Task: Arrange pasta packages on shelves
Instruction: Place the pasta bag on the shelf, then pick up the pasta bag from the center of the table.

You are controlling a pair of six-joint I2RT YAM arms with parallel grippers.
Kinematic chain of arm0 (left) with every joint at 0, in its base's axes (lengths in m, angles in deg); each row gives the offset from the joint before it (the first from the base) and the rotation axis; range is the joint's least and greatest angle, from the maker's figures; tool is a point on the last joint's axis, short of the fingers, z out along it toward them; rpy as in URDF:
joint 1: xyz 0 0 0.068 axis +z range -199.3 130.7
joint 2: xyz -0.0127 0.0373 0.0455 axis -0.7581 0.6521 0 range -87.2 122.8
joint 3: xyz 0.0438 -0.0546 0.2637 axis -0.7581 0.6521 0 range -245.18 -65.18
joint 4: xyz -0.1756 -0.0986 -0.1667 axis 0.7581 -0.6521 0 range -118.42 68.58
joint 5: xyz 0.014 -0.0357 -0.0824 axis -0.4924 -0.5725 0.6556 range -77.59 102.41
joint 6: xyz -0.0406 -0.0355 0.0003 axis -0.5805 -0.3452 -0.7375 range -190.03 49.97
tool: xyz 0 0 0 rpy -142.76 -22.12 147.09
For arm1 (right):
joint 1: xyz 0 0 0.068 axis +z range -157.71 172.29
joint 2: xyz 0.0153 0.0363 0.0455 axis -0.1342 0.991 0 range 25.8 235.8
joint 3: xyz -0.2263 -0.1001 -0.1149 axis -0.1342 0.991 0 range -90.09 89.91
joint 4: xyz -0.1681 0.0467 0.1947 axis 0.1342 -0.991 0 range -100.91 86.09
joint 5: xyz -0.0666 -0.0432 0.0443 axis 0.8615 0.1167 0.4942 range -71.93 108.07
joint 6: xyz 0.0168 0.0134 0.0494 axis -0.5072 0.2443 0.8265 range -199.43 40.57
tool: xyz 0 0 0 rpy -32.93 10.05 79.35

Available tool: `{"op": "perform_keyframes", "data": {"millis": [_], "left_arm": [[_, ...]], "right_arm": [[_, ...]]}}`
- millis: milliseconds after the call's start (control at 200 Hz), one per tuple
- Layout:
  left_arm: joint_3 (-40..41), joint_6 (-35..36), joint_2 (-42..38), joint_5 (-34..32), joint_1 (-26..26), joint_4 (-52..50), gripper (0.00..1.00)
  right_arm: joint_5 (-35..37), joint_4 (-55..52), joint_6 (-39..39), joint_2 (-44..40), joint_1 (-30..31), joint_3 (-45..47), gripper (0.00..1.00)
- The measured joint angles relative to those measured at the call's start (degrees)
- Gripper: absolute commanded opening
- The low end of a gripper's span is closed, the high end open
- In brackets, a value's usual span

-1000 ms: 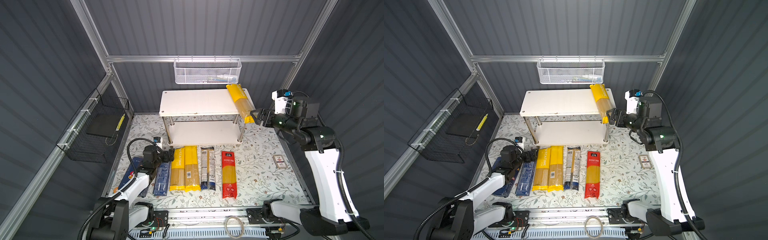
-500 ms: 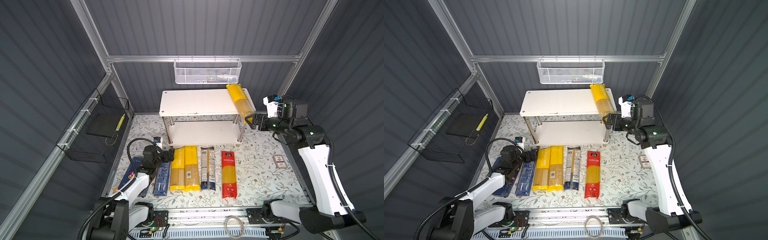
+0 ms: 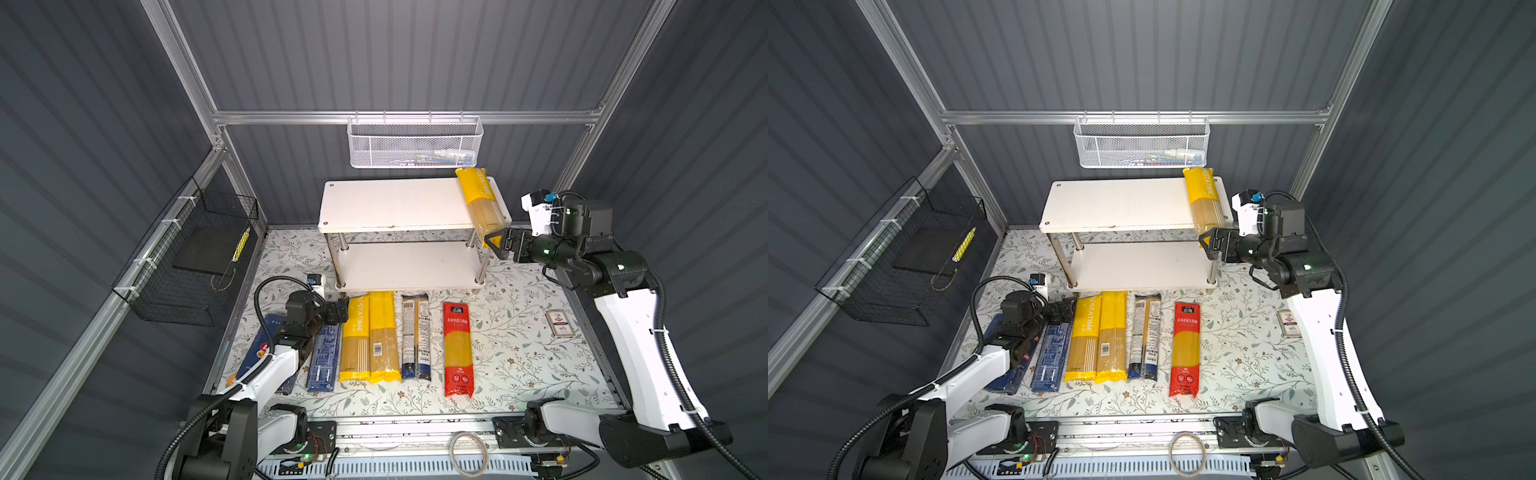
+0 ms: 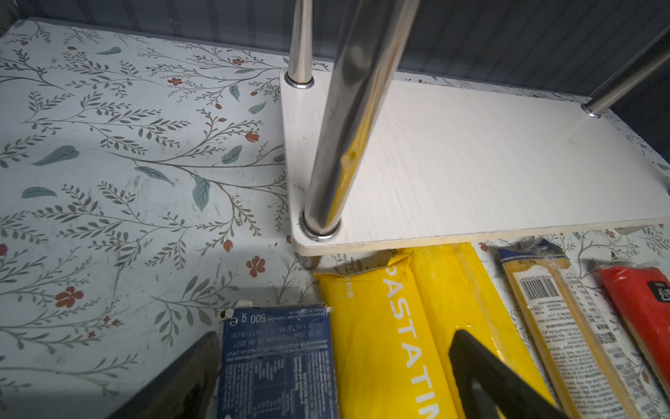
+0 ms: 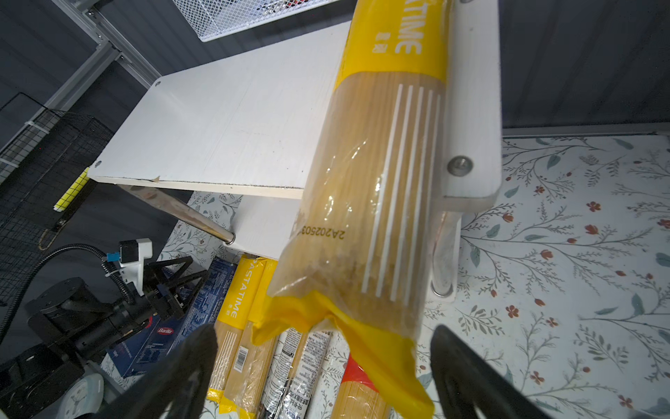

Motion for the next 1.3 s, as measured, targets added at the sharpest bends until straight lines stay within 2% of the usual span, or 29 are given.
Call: {"op": "perform_keyframes", "data": {"millis": [180,440,535,735,860,1126,1301], "left_arm": [[0.0,0.0,-0.1,0.0,0.0,0.0,1.00],[0.3,0.0,-1.5,0.0,0.0,0.0,1.00],[0.5,0.0,-1.6,0.0,0.0,0.0,0.99],[1.3,0.0,-3.3,0.0,0.0,0.1,1.00],[1.3,0.0,-3.2,0.0,0.0,0.3,0.99],[1.3,0.0,-2.7,0.0,0.0,0.4,0.99],[1.3,0.0,-2.8,0.0,0.0,0.4,0.99]], "right_arm": [[3.6,-2.0,-1.8,-2.2,0.0,1.1,0.99],[7.3,-4.8,-3.7,-13.9,0.0,6.4,0.99],[6.6,-4.7,-3.1,-18.4,0.0,12.0,0.99],[3.2,-2.8,-0.3,-30.3,0.0,30.2,0.99],[2.4,-3.2,2.7,-35.9,0.0,36.2,0.99],[0.1,0.0,10.8,-36.2,0.2,50.6,0.99],[-1.8,5.1,16.2,-31.4,3.1,56.4,0.99]]}}
